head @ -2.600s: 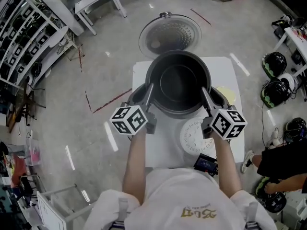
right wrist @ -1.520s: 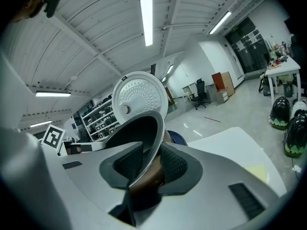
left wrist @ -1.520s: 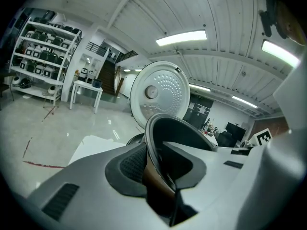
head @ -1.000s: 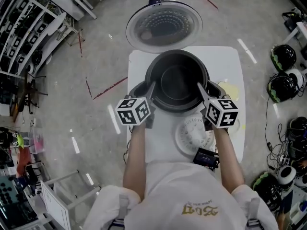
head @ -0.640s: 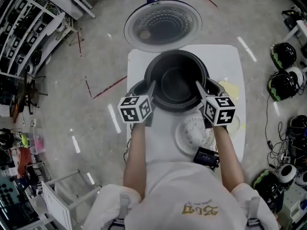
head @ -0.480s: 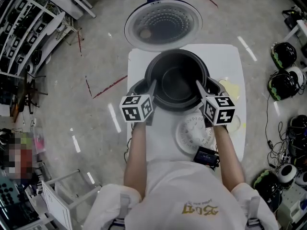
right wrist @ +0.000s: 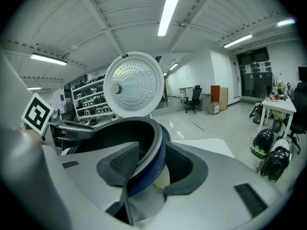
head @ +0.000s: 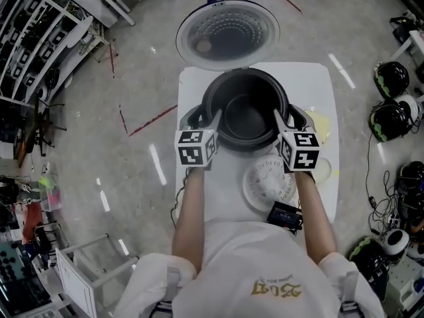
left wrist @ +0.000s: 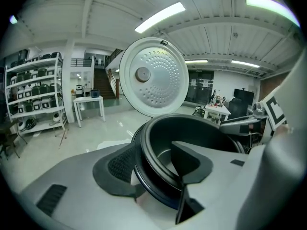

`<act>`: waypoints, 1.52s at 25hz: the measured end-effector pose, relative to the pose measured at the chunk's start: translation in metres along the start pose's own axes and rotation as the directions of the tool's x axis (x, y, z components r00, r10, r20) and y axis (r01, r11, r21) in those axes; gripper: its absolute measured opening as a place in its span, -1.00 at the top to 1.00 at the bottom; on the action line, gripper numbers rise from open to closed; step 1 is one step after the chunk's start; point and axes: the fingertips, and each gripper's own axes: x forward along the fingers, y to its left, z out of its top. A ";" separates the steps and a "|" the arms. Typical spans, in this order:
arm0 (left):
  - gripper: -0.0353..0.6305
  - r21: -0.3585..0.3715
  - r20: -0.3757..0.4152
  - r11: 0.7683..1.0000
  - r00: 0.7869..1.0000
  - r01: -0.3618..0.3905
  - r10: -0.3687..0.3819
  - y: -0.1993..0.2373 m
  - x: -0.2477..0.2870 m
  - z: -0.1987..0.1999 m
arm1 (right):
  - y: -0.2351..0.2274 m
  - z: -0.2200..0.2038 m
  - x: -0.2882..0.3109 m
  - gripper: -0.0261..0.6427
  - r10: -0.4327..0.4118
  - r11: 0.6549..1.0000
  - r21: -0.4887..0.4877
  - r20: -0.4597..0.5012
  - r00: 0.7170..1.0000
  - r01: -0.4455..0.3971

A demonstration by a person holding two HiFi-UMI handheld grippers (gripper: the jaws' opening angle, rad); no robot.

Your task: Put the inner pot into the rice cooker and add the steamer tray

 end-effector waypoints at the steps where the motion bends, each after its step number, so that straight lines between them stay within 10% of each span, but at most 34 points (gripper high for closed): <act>1: 0.18 0.001 0.005 1.000 1.000 -0.001 0.001 0.001 -0.002 0.001 | 0.000 0.000 -0.002 0.39 -0.001 1.000 0.001 0.003 1.000 0.001; 22: 0.24 -0.079 0.072 0.988 0.989 0.132 -0.127 -0.042 -0.061 -0.026 | -0.003 -0.046 -0.070 0.43 -0.075 0.989 0.132 0.008 0.997 0.073; 38: 0.27 -0.169 -0.058 0.957 0.967 0.237 -0.250 -0.052 -0.084 -0.112 | 0.001 -0.128 -0.130 0.42 -0.198 0.970 0.118 -0.124 0.972 0.213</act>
